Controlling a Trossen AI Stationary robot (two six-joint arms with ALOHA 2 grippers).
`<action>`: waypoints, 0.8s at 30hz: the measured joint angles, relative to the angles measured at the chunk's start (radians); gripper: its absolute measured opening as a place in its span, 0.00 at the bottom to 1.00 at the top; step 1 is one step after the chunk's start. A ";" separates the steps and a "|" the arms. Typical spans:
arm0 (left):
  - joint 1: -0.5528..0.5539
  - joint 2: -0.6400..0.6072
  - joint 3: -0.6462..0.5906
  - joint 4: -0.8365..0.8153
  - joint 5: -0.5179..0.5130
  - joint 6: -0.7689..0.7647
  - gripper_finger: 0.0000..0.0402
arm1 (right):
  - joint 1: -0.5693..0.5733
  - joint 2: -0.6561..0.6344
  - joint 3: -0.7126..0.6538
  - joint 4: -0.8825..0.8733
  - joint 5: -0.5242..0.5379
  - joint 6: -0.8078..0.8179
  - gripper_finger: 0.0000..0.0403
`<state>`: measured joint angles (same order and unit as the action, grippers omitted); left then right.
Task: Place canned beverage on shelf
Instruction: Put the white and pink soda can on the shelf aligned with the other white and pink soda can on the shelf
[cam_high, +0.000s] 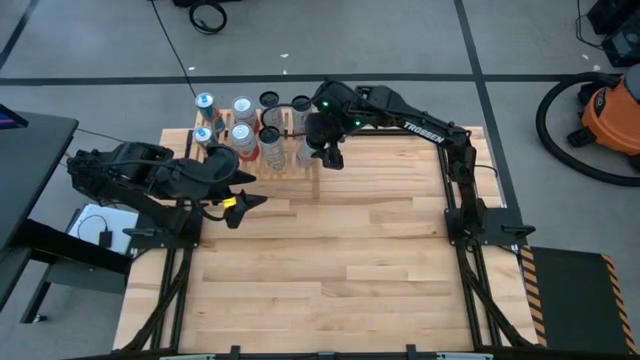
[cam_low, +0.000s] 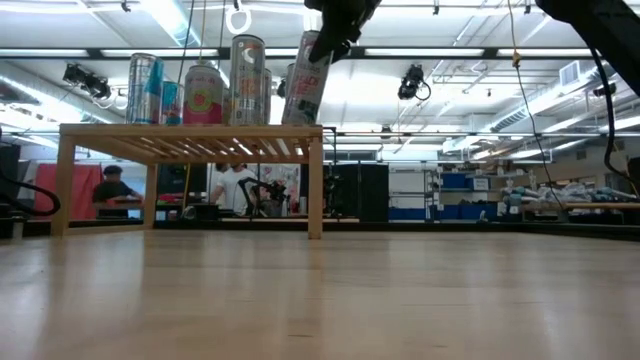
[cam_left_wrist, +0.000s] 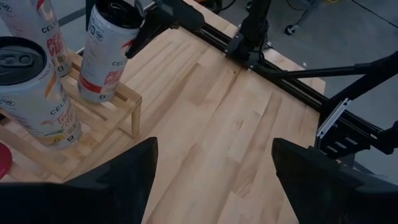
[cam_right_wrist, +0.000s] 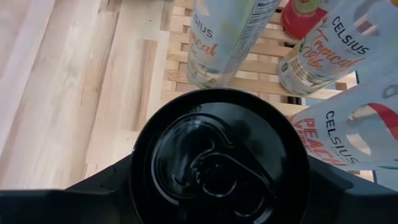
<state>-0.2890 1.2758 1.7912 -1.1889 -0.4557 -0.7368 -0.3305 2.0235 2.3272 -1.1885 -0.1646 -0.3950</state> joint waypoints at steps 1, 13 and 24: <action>0.000 0.000 0.000 0.000 0.000 0.000 0.79 | 0.000 0.000 0.000 -0.001 0.000 0.000 0.74; 0.000 0.000 0.000 0.000 0.000 0.000 0.79 | -0.001 0.002 0.000 0.030 0.009 -0.015 0.77; 0.000 0.000 0.000 0.000 0.000 0.000 0.79 | 0.001 0.002 0.000 0.053 0.092 -0.024 0.78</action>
<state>-0.2890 1.2758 1.7912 -1.1889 -0.4557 -0.7368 -0.3294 2.0254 2.3272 -1.1350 -0.0721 -0.4191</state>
